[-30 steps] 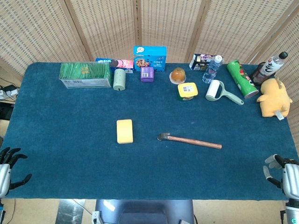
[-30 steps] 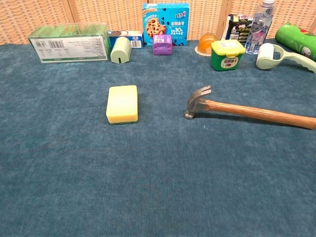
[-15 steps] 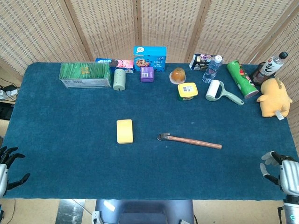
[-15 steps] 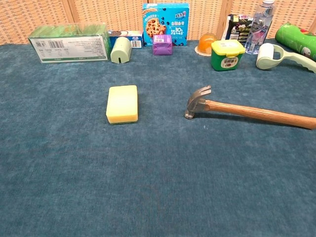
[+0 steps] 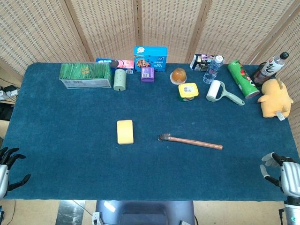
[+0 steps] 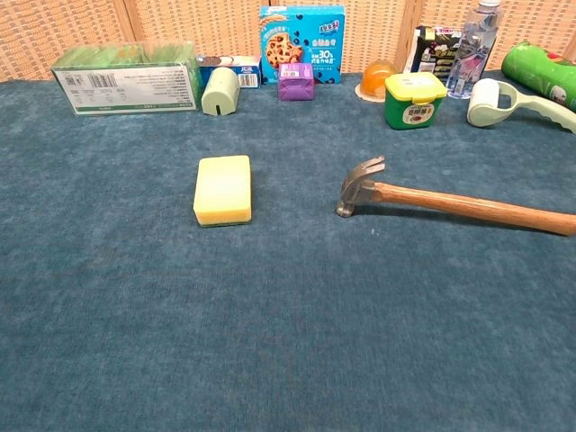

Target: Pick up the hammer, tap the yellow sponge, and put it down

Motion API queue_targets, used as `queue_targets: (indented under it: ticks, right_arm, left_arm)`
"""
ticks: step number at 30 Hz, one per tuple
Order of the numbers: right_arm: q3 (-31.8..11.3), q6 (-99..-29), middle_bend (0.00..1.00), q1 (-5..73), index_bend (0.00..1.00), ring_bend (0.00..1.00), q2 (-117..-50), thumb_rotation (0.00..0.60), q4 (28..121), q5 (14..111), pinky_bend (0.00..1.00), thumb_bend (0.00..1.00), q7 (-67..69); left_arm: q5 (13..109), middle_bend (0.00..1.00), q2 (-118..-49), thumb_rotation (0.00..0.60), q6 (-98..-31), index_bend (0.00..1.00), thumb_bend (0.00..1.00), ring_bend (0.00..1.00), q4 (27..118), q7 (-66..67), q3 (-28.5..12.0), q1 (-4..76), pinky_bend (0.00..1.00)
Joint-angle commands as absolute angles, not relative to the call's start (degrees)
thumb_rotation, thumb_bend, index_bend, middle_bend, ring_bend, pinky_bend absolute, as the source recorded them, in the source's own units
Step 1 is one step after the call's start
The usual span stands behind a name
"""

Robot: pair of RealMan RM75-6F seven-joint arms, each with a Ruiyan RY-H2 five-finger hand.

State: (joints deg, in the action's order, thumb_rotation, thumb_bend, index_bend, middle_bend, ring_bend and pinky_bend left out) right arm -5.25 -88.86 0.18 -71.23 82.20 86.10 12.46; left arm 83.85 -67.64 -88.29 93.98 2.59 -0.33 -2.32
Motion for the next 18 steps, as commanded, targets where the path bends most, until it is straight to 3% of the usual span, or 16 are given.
queue_targets:
  ticks: [1,8,18]
  right_arm:
    - [-4.99,-86.79,0.57,2.13,0.46,0.57,-71.42,0.6,83.39,87.64,0.48,0.39,13.14]
    - [-6.55,-78.7,0.5,9.8,0.35,0.5,-71.22,0.6,90.01,89.86,0.48,0.39,12.18]
    - [-9.19,-65.84,0.36,18.2,0.18,0.35,-73.31,0.6,95.4,83.7,0.4,0.36,5.7]
  left_arm:
    - [83.92,0.18,-67.68,0.6,-87.98,0.33,0.22,0.07,93.84,2.37,-0.39,-2.1,0.13]
    - [83.64,0.18,-67.67,0.6,-86.75,0.33,0.22,0.07,92.88,1.3,-0.66,-1.4,0.13]
    - [82.26,0.18,-67.56,0.6,-84.83,0.33,0.22,0.07,90.9,-0.74,-1.13,-0.67,0.13]
